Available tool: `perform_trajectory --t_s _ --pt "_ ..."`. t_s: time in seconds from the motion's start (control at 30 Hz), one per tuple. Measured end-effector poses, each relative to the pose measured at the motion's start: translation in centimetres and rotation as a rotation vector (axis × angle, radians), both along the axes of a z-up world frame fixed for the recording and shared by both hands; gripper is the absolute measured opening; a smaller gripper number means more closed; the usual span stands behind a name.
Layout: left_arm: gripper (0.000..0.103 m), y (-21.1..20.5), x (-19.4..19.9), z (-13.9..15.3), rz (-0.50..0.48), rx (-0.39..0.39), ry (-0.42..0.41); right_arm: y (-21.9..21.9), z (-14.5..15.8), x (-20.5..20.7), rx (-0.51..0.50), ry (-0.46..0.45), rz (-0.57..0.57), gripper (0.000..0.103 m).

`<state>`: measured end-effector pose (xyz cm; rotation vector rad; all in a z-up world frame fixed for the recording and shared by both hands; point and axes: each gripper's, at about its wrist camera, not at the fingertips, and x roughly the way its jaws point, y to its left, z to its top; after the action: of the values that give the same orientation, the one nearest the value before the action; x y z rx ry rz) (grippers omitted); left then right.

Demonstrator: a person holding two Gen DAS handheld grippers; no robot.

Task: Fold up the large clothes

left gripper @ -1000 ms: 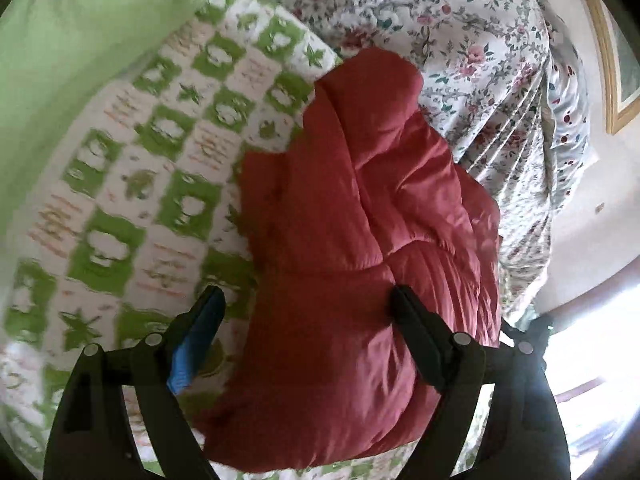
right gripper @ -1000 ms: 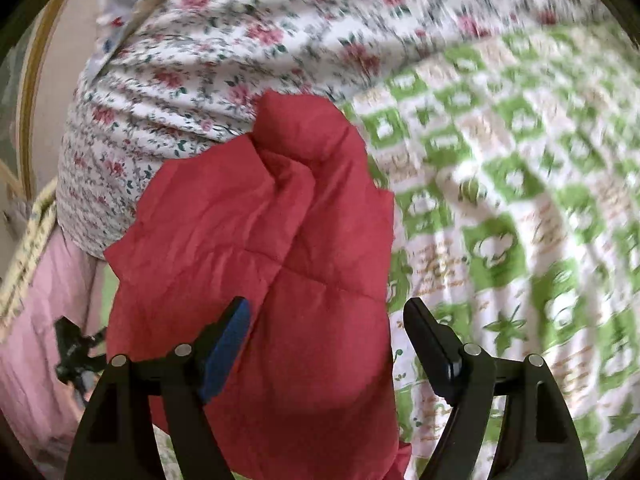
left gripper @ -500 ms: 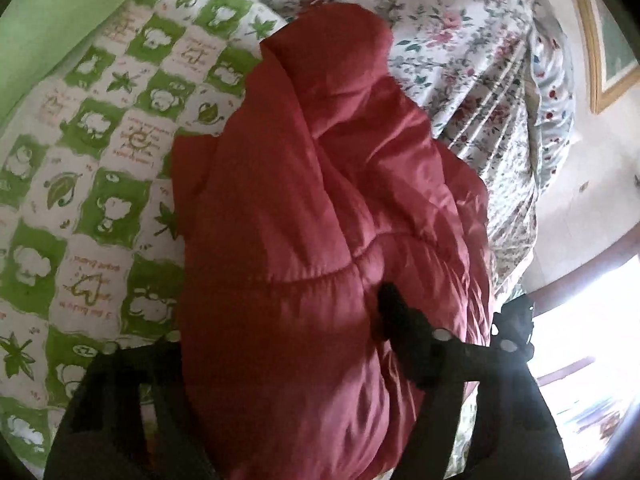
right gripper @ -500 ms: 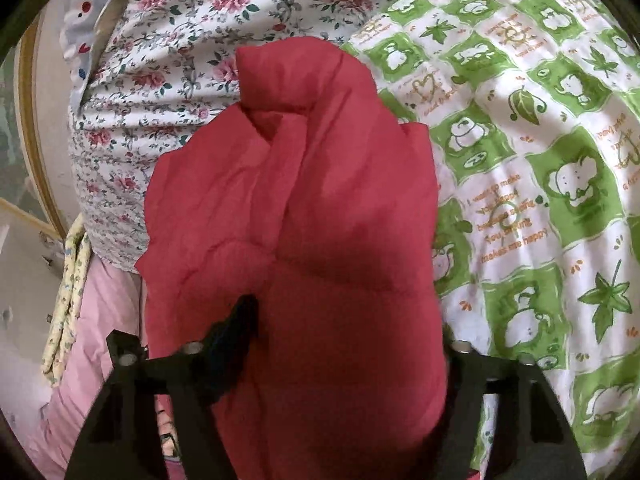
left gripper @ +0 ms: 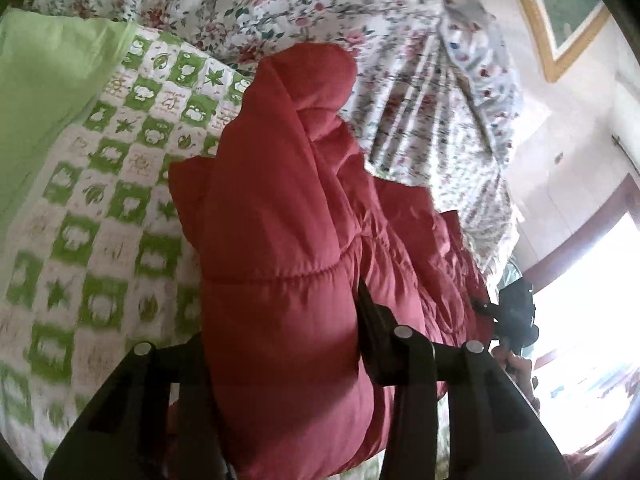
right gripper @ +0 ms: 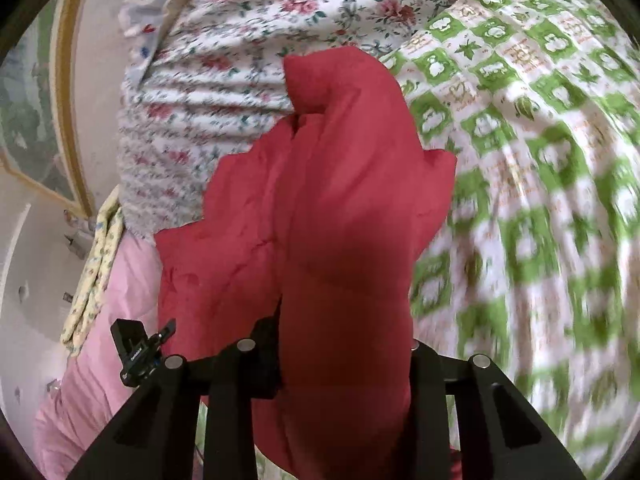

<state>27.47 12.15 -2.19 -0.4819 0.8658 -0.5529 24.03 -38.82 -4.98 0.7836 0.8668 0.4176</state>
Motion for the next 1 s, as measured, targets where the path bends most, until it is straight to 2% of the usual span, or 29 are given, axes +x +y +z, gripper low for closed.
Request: perform_trajectory --t_s 0.23,0.43,0.7,0.87,1.0 --pt "0.04 1.5 -7.7 0.1 -0.01 -0.002 0.012 1.7 -0.1 -7.7 -0.002 0.004 0.032 0.032" --pt "0.04 2.2 -12.0 -0.6 -0.013 0.015 0.009 2.6 -0.7 -12.7 -0.004 0.005 0.036 0.032" --pt "0.04 3.1 -13.0 -3.8 0.046 0.016 0.072 2.0 -3.3 -13.6 0.012 0.02 -0.01 0.037" --pt "0.041 3.1 -13.0 -4.5 0.057 0.024 0.077 1.8 -4.0 -13.8 0.017 0.017 -0.017 0.04" --pt "0.046 2.7 -13.0 -5.0 0.082 0.058 0.08 1.8 -4.2 -13.7 0.001 0.013 -0.018 0.043"
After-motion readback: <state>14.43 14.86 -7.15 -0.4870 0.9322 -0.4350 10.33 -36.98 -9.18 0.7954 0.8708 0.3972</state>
